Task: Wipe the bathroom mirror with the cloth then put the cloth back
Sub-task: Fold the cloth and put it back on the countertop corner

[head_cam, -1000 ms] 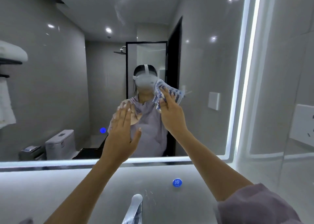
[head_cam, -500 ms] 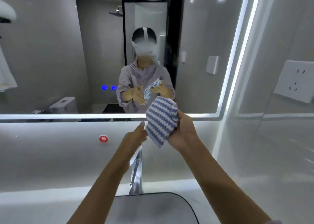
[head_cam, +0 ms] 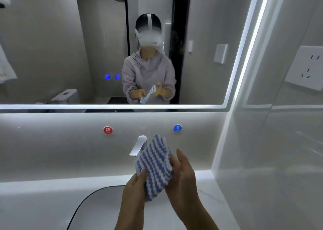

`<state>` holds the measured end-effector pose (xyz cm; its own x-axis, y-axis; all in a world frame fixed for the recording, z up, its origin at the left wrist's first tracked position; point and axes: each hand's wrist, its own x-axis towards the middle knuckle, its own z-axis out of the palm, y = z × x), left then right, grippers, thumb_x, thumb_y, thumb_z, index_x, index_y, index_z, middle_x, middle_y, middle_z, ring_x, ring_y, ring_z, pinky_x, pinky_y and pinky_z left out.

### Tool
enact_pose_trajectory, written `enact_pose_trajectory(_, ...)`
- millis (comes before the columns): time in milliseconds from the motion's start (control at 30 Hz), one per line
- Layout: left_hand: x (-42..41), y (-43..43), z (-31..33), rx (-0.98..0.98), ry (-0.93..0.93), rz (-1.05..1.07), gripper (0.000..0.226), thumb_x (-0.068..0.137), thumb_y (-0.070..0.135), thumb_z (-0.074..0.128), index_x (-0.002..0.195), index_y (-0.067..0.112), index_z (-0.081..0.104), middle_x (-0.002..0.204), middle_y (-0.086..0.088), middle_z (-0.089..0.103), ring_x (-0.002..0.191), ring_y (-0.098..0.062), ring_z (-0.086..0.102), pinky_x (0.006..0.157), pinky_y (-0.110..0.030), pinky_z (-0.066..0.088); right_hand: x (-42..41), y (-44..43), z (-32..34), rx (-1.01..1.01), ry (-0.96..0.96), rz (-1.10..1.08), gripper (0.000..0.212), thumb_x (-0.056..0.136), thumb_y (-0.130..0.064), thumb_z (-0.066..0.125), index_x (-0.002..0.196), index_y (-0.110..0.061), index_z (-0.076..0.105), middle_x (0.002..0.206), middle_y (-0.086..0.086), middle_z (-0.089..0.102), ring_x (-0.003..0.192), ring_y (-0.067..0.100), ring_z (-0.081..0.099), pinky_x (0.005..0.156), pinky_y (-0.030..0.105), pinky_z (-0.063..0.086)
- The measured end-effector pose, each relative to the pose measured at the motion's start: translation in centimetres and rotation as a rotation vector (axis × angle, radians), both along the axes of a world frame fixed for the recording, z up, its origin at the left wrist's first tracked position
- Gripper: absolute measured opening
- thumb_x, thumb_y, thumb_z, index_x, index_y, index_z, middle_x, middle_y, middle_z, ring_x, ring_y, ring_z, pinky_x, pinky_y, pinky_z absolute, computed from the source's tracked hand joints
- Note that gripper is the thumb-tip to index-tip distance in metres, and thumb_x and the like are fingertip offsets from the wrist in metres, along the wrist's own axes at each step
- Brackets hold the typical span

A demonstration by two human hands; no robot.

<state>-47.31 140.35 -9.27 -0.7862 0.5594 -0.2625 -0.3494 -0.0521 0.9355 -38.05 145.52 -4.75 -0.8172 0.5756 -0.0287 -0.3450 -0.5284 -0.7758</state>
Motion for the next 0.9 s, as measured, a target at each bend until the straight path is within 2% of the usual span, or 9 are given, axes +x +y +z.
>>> enact_pose_trajectory(67, 0.8, -1.6, -0.3, 0.007, 0.0, 0.032, 0.011, 0.097, 0.021, 0.044, 0.105, 0.017, 0.05, 0.099, -0.003, 0.061, 0.079, -0.015, 0.059, 0.063, -0.025, 0.047, 0.6, -0.4, -0.4, 0.021, -0.035, -0.002, 0.048, 0.078, -0.045, 0.046, 0.112, -0.015, 0.064, 0.105, 0.005, 0.074, 0.094, 0.02, 0.071, 0.068, 0.024, 0.057)
enact_pose_trajectory(200, 1.9, -4.0, -0.4, 0.024, 0.023, 0.068, 0.01, 0.091, 0.019, 0.055, 0.098, 0.017, 0.062, 0.092, -0.005, 0.071, 0.087, -0.026, 0.067, 0.077, -0.036, 0.052, 1.6, -0.4, -1.3, 0.064, -0.206, -0.084, 0.026, 0.08, -0.024, 0.055, 0.102, -0.01, 0.061, 0.092, 0.009, 0.073, 0.078, 0.02, 0.071, 0.063, 0.027, 0.058)
enact_pose_trajectory(267, 2.3, -4.8, -0.1, 0.046, 0.041, 0.078, 0.008, 0.089, 0.017, 0.058, 0.093, 0.02, 0.064, 0.09, -0.002, 0.072, 0.085, -0.024, 0.068, 0.079, -0.037, 0.051, 2.2, -0.4, -1.8, 0.095, -0.289, -0.1, 0.018, 0.088, -0.016, 0.054, 0.104, -0.01, 0.06, 0.1, 0.012, 0.071, 0.082, 0.021, 0.07, 0.067, 0.029, 0.058)
enact_pose_trajectory(367, 2.7, -5.9, 0.2, 0.064, 0.055, 0.053, 0.013, 0.087, 0.014, 0.06, 0.09, 0.024, 0.066, 0.084, 0.001, 0.076, 0.077, -0.02, 0.071, 0.075, -0.035, 0.052, 3.2, -0.5, -2.6, 0.103, -0.313, -0.105, 0.012, 0.088, -0.016, 0.056, 0.099, -0.014, 0.062, 0.086, 0.002, 0.075, 0.076, 0.016, 0.072, 0.062, 0.024, 0.056)
enact_pose_trajectory(467, 2.7, -6.7, 0.4, 0.057, 0.078, -0.011, 0.014, 0.086, 0.014, 0.06, 0.092, 0.025, 0.065, 0.081, 0.004, 0.076, 0.073, -0.013, 0.072, 0.07, -0.033, 0.052, 4.0, -0.5, -3.6, 0.086, -0.334, -0.096, 0.016, 0.086, -0.021, 0.06, 0.1, -0.015, 0.064, 0.085, -0.001, 0.076, 0.08, 0.016, 0.073, 0.061, 0.022, 0.056)
enact_pose_trajectory(600, 2.5, -7.6, 0.4, 0.047, 0.075, -0.058, 0.017, 0.083, 0.019, 0.061, 0.1, 0.023, 0.066, 0.086, 0.0, 0.076, 0.077, -0.015, 0.072, 0.069, -0.033, 0.056, 4.8, -0.5, -4.6, 0.121, -0.35, -0.083, 0.013, 0.084, -0.018, 0.063, 0.096, -0.016, 0.067, 0.087, -0.001, 0.076, 0.078, 0.015, 0.073, 0.06, 0.021, 0.055)
enact_pose_trajectory(733, 1.6, -8.9, -0.1, 0.016, 0.065, -0.118, 0.021, 0.084, 0.024, 0.06, 0.104, 0.022, 0.066, 0.089, -0.002, 0.076, 0.077, -0.017, 0.072, 0.053, -0.026, 0.056, 5.4, -0.9, -5.1, 0.14, -0.319, -0.037, 0.04, 0.071, -0.025, 0.068, 0.109, -0.015, 0.066, 0.1, 0.003, 0.075, 0.086, 0.016, 0.072, 0.065, 0.023, 0.055)
enact_pose_trajectory(833, 1.1, -9.6, -0.7, -0.008, 0.108, -0.141, 0.021, 0.085, 0.026, 0.059, 0.104, 0.024, 0.066, 0.089, -0.002, 0.075, 0.077, -0.017, 0.072, 0.055, -0.028, 0.056, 5.5, -1.3, -5.7, 0.075, -0.273, -0.019, 0.041, 0.074, -0.02, 0.066, 0.113, -0.009, 0.067, 0.104, 0.009, 0.073, 0.086, 0.018, 0.071, 0.064, 0.025, 0.055)
enact_pose_trajectory(900, 1.0, -9.8, -1.4, -0.047, 0.189, -0.133, 0.019, 0.086, 0.027, 0.058, 0.104, 0.026, 0.066, 0.086, -0.001, 0.076, 0.077, -0.015, 0.072, 0.064, -0.033, 0.056, 5.5, -1.6, -6.3, 0.048, -0.286, -0.032, 0.038, 0.075, -0.023, 0.065, 0.109, -0.007, 0.07, 0.103, 0.012, 0.073, 0.084, 0.02, 0.071, 0.063, 0.027, 0.055)
